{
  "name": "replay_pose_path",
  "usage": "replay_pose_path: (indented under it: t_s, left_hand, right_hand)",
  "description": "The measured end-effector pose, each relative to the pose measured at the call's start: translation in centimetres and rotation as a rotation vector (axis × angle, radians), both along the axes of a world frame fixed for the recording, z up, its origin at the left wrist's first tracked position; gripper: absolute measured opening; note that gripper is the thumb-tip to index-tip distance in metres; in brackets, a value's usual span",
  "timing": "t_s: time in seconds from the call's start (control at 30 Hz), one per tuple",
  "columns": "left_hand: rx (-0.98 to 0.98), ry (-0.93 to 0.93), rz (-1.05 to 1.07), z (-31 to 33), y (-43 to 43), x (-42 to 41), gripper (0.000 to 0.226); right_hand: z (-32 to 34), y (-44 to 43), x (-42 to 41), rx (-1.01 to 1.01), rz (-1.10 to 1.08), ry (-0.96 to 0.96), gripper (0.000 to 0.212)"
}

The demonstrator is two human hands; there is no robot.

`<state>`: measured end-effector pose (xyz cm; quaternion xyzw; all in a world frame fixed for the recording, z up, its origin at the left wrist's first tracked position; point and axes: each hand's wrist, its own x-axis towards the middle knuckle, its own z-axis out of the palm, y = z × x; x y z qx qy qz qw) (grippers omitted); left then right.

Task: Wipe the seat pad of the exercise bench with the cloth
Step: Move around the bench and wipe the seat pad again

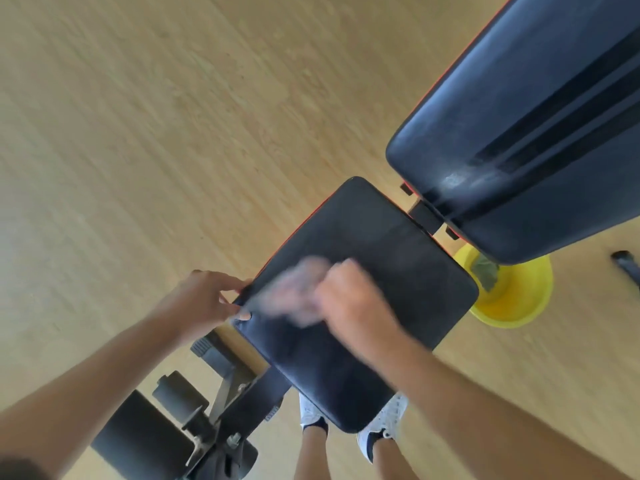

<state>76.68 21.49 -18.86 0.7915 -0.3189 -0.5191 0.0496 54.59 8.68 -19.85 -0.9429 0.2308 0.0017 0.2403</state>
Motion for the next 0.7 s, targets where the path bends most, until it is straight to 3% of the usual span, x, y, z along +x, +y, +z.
replay_pose_path:
  t_s: [0.1,0.17,0.2,0.27,0.33,0.43,0.5,0.6,0.63,0.7]
  left_hand:
    - [0.016,0.0,0.04,-0.6,0.4,0.1,0.035]
    - [0.009,-0.001,0.057,-0.9,0.5,0.3,0.038]
    - [0.001,-0.003,0.051,-1.0,0.5,0.2,0.036]
    - [-0.006,-0.036,0.002,-0.9,0.3,0.2,0.025]
    - [-0.018,-0.092,-0.065,-1.0,0.2,0.2,0.012]
    - [-0.012,-0.102,-0.048,-1.1,0.4,0.3,0.015]
    - [-0.01,-0.064,-0.007,-1.0,0.5,0.2,0.024]
    - [-0.022,-0.028,0.02,-1.0,0.8,0.2,0.035]
    - [-0.029,-0.023,0.024,-1.0,0.8,0.3,0.036]
    - [-0.03,-0.026,0.006,-1.0,0.5,0.4,0.037]
  right_hand:
    - [0.1,-6.3,1.1,-0.107,-0.711,-0.057,0.027]
    - [0.1,-4.0,2.8,-0.03,-0.92,-0.126,0.035]
    - [0.0,-1.8,3.9,0.031,-0.877,-0.108,0.027]
    - [-0.7,3.8,5.0,0.1,-0.515,-0.05,0.014]
    - [-1.0,7.4,5.4,0.008,-0.025,-0.005,0.018]
    - [-1.4,3.9,5.2,-0.156,0.355,-0.108,0.02]
    - [-1.6,-1.2,5.6,-0.286,0.123,-0.124,0.016]
    - [-0.8,-7.4,7.2,-0.199,-0.563,0.004,0.011]
    - [-0.8,-7.7,8.0,-0.115,-0.645,0.059,0.013]
    - [-0.7,-6.5,9.8,-0.033,-0.508,0.193,0.013]
